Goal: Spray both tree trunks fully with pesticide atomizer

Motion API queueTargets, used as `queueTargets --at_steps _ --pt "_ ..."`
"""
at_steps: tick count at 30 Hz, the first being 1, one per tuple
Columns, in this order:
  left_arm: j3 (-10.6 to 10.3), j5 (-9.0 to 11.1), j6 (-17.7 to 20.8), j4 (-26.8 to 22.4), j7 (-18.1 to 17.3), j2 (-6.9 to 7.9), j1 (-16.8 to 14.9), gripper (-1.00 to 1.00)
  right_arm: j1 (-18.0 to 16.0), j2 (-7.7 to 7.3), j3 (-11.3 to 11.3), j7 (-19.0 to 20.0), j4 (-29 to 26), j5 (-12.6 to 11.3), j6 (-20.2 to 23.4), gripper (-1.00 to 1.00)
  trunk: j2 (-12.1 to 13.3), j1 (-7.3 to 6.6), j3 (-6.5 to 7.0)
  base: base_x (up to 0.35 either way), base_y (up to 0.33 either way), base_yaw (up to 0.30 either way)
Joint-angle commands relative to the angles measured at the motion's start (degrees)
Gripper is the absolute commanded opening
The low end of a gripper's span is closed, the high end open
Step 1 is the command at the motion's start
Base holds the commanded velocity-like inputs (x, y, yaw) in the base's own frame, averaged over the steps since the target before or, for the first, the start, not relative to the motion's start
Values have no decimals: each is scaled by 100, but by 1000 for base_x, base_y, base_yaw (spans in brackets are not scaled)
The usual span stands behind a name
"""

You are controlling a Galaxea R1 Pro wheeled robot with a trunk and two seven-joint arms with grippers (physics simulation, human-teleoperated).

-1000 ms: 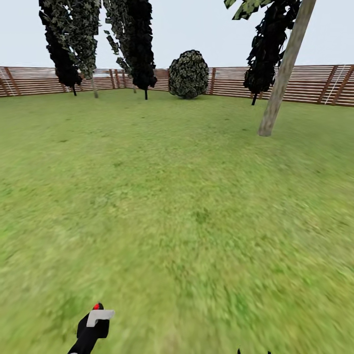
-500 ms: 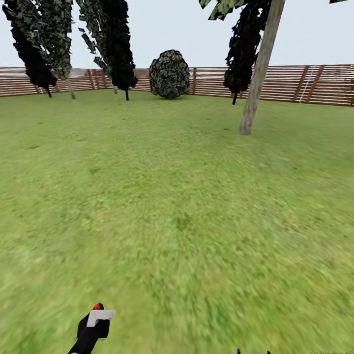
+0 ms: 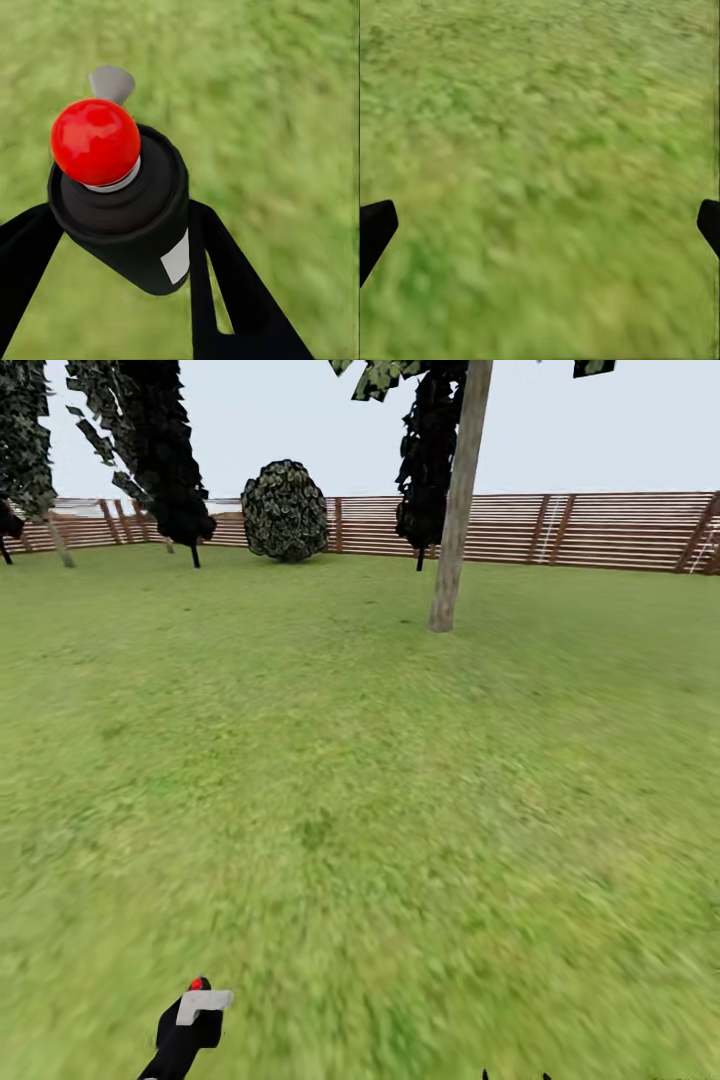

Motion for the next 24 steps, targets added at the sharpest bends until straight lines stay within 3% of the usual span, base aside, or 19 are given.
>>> queueTargets --at_steps 1,8,24 --pt "1 1 0 -1 -1 -2 0 -100 0 0 0 0 3 0 0 100 0 0 0 274 -156 -297" --pt "1 1 0 1 0 4 0 -100 1 0 -1 0 6 3 0 100 0 0 0 305 -96 -208" --pt "1 1 0 16 1 5 1 -100 -1 -9 -1 -8 15 9 1 100 0 0 0 313 -78 -10"
